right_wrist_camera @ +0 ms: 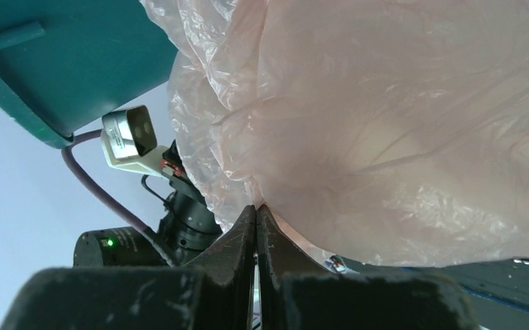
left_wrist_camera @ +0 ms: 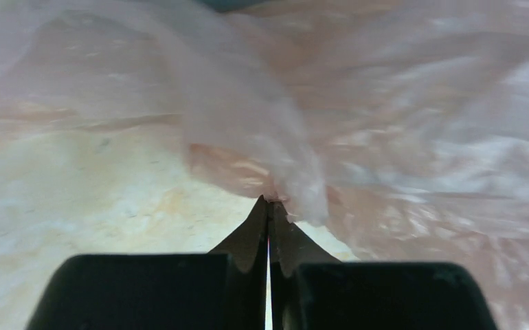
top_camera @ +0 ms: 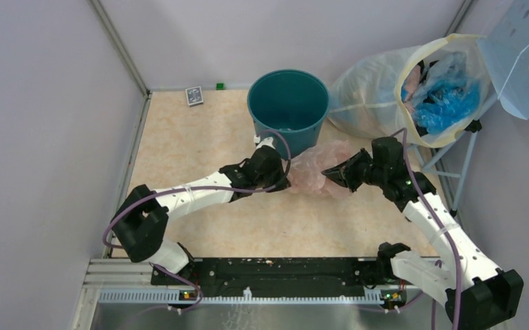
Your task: Put the trash bags into the trash bin
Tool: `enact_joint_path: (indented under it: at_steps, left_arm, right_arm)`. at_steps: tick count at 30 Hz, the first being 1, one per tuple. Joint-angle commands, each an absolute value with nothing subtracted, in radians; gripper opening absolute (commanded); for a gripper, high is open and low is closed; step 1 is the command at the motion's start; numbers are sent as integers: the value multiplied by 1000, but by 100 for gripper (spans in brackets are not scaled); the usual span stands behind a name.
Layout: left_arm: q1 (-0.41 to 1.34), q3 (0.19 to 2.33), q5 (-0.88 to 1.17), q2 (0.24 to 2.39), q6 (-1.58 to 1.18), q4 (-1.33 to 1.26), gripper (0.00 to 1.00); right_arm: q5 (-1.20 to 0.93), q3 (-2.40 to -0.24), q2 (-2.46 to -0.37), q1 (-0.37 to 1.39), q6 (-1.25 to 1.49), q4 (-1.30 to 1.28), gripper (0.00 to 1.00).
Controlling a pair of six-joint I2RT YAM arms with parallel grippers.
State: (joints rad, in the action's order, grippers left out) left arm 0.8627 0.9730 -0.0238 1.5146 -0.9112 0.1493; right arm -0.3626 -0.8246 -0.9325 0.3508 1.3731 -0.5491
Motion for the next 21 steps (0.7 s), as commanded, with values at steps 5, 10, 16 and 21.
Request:
enact_joint_path:
  at_steps: [5, 10, 16, 21]
  left_arm:
    - [785, 926, -87, 1358, -806, 408, 0]
    - [661, 799, 9, 1188, -749, 546, 0]
    - [498, 732, 44, 1001, -621, 644, 0]
    - [472, 779, 181, 969, -549, 648, 0]
  right_arm:
    - [-113, -968, -937, 281, 1191, -840, 0]
    - [92, -1033, -1009, 273, 1081, -985, 0]
    - [148, -1000, -1020, 272, 1069, -990, 0]
    - [23, -975, -1010, 272, 953, -867, 0]
